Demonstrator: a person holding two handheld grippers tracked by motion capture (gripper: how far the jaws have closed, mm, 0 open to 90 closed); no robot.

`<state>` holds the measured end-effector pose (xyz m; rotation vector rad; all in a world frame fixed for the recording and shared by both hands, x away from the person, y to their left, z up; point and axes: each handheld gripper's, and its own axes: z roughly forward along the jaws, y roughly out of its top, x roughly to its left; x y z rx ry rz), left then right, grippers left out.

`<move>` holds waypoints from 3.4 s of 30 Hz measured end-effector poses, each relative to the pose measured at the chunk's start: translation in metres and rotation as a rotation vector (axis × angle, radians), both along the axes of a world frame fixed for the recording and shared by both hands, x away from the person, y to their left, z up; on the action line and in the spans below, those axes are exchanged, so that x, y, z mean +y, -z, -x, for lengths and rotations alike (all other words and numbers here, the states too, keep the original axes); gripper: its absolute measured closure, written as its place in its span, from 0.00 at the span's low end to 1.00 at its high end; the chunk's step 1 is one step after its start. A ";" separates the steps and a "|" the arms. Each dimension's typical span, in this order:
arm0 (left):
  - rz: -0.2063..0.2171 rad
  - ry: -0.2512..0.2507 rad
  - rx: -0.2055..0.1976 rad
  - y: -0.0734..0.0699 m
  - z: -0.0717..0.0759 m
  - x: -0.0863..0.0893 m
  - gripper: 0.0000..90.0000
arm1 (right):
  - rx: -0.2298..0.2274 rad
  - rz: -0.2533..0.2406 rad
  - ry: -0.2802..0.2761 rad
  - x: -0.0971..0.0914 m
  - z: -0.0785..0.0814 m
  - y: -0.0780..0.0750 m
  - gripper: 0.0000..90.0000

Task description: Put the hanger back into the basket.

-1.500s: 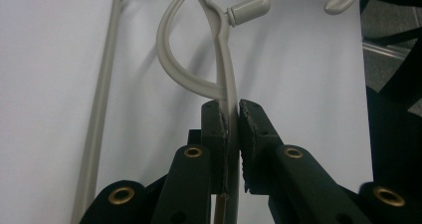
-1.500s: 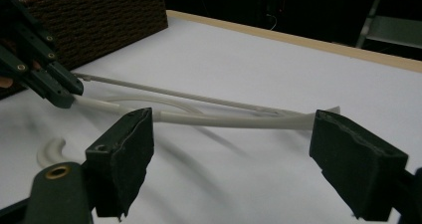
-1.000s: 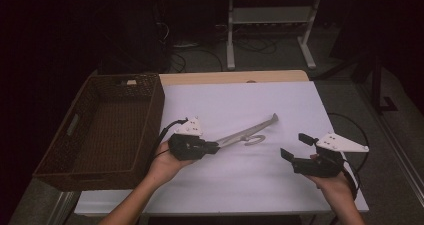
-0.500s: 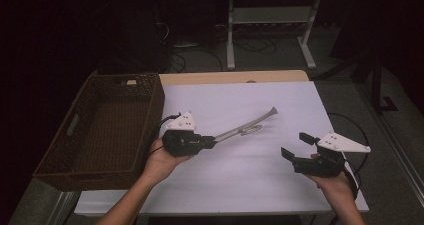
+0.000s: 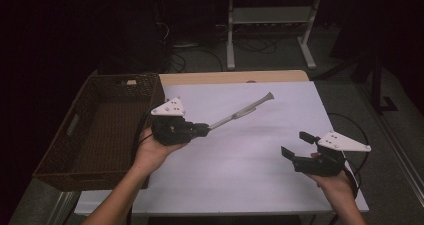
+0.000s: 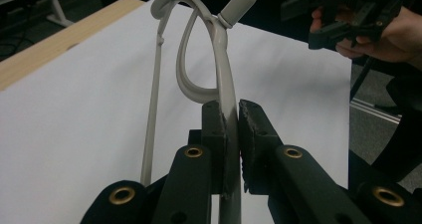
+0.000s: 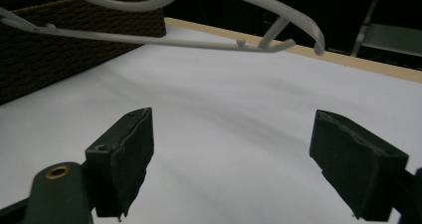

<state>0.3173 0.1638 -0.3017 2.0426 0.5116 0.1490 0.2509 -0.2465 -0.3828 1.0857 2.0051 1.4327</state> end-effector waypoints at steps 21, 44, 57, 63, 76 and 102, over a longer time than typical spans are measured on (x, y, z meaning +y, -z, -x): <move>0.047 -0.096 -0.035 -0.047 -0.004 0.067 0.92 | 0.002 -0.002 0.006 0.000 -0.001 -0.001 0.19; 0.048 -0.319 -0.083 -0.073 0.015 0.189 0.92 | 0.002 0.004 0.012 0.001 -0.002 -0.001 0.19; 0.003 -0.415 -0.048 -0.053 0.035 0.248 0.92 | 0.010 0.011 0.014 0.004 -0.004 0.000 0.19; -0.013 -0.449 -0.031 -0.041 0.043 0.268 0.92 | 0.009 0.011 0.013 0.004 -0.005 0.000 0.19; -0.056 -0.453 0.055 -0.009 0.032 0.276 0.92 | 0.006 0.018 0.011 0.006 -0.006 0.001 0.19; -0.062 -0.453 0.113 0.019 0.007 0.278 0.74 | -0.002 0.015 0.014 0.006 -0.005 -0.001 0.19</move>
